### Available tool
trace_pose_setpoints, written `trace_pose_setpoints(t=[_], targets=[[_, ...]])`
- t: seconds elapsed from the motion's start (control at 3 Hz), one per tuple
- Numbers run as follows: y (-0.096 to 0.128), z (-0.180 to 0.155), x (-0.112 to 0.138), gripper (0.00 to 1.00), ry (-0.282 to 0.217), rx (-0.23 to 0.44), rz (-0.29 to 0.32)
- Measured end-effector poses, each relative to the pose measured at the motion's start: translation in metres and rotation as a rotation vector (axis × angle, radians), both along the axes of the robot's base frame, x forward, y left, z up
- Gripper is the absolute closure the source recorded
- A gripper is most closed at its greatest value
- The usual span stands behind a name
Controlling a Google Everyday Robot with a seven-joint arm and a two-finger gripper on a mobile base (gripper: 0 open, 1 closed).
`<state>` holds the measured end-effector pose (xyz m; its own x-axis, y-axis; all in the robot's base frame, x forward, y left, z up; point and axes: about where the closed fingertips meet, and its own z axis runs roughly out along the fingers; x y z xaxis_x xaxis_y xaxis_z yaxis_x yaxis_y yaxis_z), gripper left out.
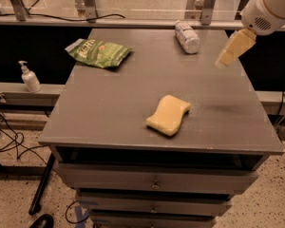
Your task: Move blue plastic bottle near green jalapeno chip bag
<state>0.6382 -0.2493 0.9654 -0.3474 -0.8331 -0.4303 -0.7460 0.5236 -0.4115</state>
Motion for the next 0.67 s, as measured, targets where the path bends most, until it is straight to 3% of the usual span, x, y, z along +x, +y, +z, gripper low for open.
trace_pose_setpoints(t=[0.33,0.67], targets=[[-0.0118,-0.0162,0.0474,0.00,-0.036,0.131,-0.155],[-0.0108,-0.0185,0.0512,0.00,-0.027,0.183,-0.218]])
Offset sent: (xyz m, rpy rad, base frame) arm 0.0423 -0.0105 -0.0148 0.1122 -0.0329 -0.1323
